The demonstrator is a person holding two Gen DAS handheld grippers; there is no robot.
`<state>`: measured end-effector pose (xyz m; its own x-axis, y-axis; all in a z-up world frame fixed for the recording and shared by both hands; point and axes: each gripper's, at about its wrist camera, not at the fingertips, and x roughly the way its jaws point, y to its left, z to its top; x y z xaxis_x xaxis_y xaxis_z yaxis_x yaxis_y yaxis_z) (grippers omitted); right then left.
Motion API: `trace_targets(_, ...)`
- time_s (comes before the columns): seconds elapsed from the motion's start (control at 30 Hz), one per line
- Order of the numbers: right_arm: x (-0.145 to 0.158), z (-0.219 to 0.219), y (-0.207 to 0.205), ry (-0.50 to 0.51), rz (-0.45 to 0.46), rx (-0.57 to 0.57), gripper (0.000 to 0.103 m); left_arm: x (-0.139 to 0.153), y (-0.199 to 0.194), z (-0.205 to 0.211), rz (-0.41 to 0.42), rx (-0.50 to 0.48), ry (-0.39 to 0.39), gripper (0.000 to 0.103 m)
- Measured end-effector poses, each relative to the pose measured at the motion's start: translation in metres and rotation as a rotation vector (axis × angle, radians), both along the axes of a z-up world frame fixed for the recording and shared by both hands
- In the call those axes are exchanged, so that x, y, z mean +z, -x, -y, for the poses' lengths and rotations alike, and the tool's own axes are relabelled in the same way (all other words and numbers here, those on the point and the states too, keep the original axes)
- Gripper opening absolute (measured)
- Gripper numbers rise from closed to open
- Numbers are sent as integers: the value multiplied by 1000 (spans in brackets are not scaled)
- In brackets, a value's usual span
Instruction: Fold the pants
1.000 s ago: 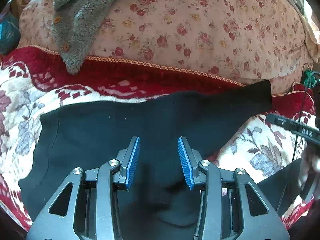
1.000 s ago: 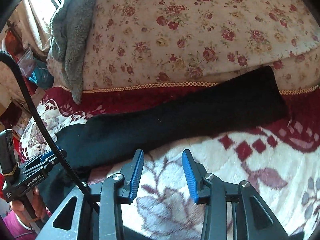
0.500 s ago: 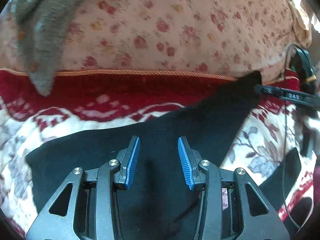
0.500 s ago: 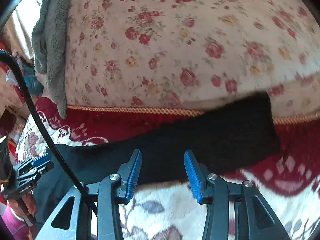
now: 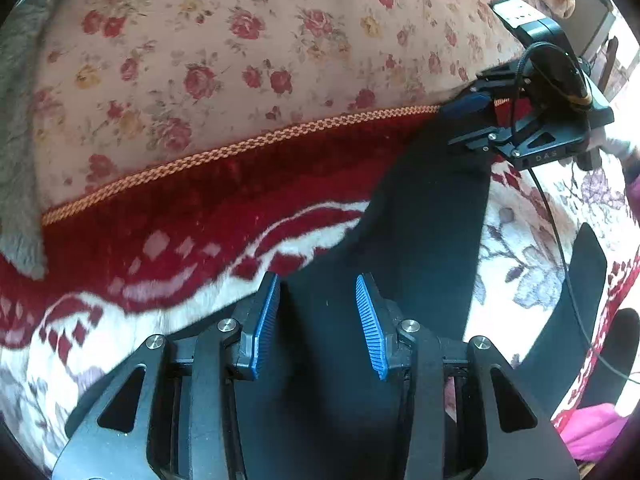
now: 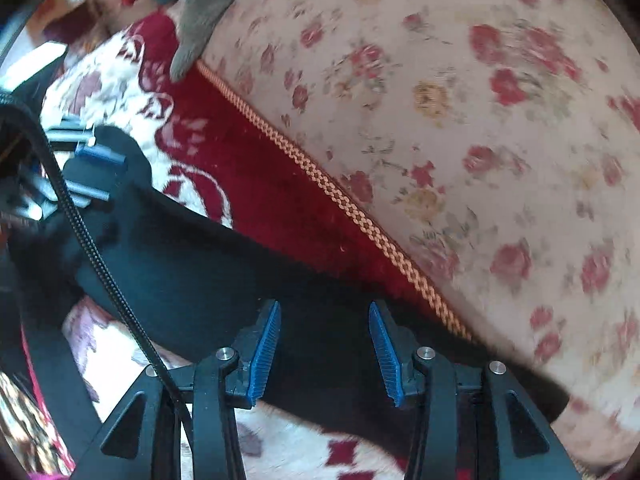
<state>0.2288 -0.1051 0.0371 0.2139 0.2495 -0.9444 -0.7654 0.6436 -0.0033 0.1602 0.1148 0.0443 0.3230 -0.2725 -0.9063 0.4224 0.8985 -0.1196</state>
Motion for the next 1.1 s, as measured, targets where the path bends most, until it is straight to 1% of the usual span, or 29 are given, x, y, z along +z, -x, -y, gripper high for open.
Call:
trace_targets(0.17,-19,-4,-13,83,-33,65,44,-12,-10,10,-28,-57,-13,39)
trace_targets(0.2,-23,-4,-15,102,-42,76,44,-14,-10,12,-47,-121,-22,39)
trace_targets(0.27,-29,-2,-19,140,-54,93,44,-18,-13,16,-51,-136,-29,39)
trace_targets(0.33,-34,2,-24,147,-79,110,44,-23,-15,19,-60,-143,-38,39)
trace_targets(0.4,-36,3,-28,155,-101,127,48,-25,-15,24,-52,-162,-49,39)
trace_targets(0.5,-35,5,-35,186,-101,152,49,-26,-14,32,-47,-181,-47,39)
trace_targets(0.6,-32,10,-41,242,-69,170,49,-26,-18,34,-57,-198,-35,39)
trace_targets(0.67,-32,17,-48,216,-115,152,49,-28,-20,35,-68,-210,-36,43)
trace_targets(0.73,-38,22,-50,208,-165,151,49,-30,-23,34,-81,-214,-30,55)
trace_targets(0.77,-38,26,-51,197,-170,151,50,-32,-26,34,-115,-279,-26,55)
trace_targets(0.9,-38,41,-63,140,-205,99,51,-40,-25,42,-123,-289,-44,55)
trace_targets(1.0,-37,45,-61,143,-165,101,50,-43,-22,53,-99,-287,-57,55)
trace_targets(1.03,-36,46,-57,142,-141,101,50,-44,-19,58,-80,-284,-65,53)
trace_targets(1.07,-35,48,-54,140,-122,97,48,-43,-15,60,-62,-287,-69,48)
trace_targets(1.1,-33,49,-49,136,-108,94,35,-43,-11,64,-51,-298,-65,33)
